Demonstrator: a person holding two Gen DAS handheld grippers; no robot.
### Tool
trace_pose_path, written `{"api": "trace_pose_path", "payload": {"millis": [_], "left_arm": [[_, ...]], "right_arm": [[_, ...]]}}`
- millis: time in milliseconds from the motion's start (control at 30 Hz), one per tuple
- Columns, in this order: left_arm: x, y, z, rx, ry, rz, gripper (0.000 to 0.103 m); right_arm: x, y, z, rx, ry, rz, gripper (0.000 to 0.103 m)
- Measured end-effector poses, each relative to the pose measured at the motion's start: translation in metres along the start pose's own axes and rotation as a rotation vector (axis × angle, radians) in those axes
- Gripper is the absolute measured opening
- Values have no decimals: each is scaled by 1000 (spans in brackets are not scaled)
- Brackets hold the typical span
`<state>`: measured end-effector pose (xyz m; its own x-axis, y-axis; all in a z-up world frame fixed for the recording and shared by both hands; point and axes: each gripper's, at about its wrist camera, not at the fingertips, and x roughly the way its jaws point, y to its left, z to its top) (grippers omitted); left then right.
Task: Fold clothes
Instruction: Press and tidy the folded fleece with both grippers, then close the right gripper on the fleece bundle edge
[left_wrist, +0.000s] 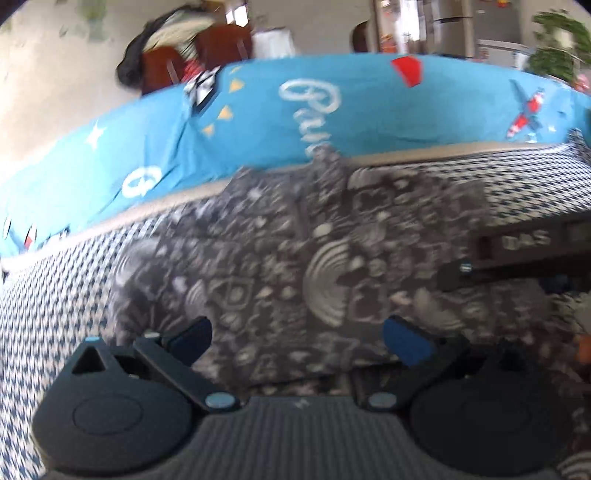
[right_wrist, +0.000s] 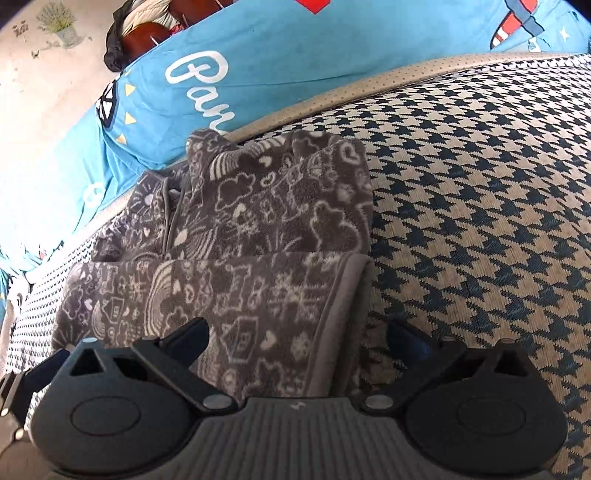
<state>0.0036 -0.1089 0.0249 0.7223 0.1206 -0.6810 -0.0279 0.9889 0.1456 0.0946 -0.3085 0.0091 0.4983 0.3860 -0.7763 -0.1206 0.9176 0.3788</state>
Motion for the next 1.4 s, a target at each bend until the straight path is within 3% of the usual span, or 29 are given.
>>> {"api": "trace_pose_path", "payload": {"millis": [200, 367, 433, 600, 967, 1233, 1300, 1400], "left_arm": [[16, 18, 10, -54, 19, 12, 103], [49, 66, -1, -298, 162, 16, 103], [55, 77, -7, -362, 164, -14, 103], [50, 68, -5, -322, 161, 3, 103], [41, 94, -1, -458, 152, -69, 103], [32, 99, 1, -477, 150, -95, 103], [30, 100, 1, -476, 146, -97, 103], [25, 102, 2, -468, 131, -86, 103]], "right_arm": [[-11, 3, 0, -34, -52, -44, 103], [-21, 3, 3, -61, -117, -44, 103], [-21, -1, 6, -51, -118, -37, 103], [-21, -13, 10, -9, -119, 3, 103], [-8, -24, 17, -6, -101, 73, 103], [6, -19, 15, -54, -89, 95, 103], [9, -17, 14, -69, -106, 87, 100], [12, -13, 14, -92, -136, 73, 88]]}}
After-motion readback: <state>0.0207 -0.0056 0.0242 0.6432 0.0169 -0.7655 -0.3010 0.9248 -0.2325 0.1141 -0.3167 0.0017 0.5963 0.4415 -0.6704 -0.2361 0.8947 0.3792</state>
